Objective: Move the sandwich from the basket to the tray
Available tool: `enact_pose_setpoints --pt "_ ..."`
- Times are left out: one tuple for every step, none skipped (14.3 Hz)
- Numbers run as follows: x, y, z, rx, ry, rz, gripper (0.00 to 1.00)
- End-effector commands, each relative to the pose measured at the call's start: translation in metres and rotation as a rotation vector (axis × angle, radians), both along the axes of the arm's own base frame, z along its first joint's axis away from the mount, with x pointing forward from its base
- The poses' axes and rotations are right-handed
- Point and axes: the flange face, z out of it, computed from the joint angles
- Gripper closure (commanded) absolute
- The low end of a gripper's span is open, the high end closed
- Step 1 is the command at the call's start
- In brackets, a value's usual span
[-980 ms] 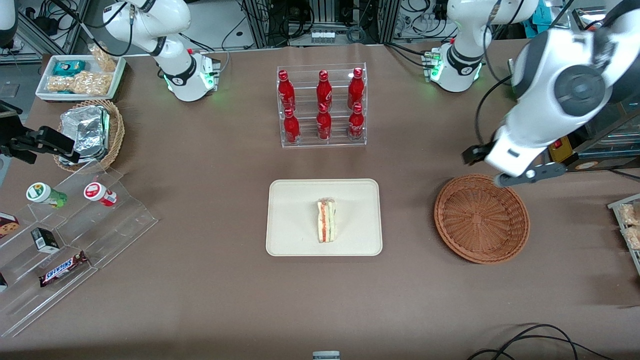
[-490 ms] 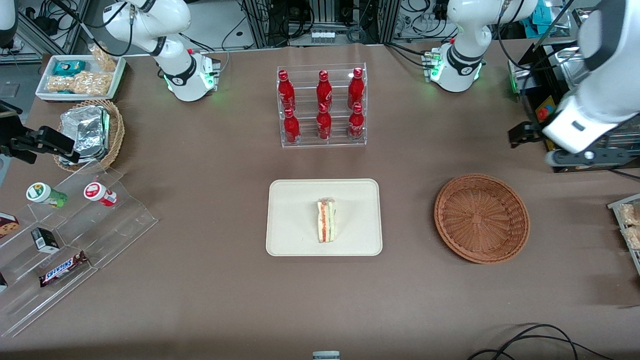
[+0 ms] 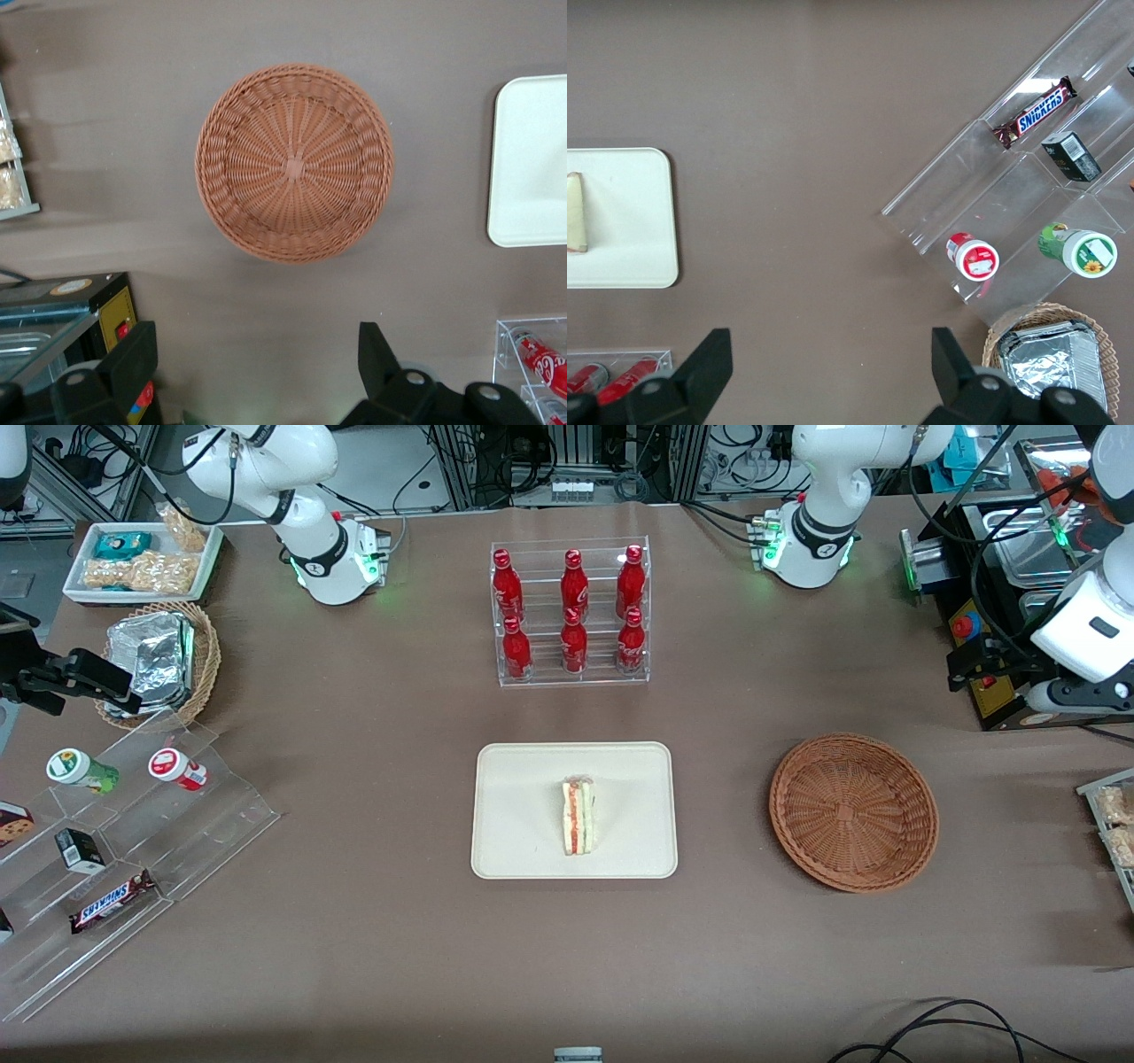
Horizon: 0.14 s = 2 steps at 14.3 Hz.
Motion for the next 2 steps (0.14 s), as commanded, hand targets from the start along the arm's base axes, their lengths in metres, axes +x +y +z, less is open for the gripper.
enact_pose_setpoints --pt "0.0143 -0.0043 0.0021 -0.023 -0.013 0.004 0.0" --pt "0.0142 -0.0049 0.0021 -0.029 -0.013 0.006 0.0"
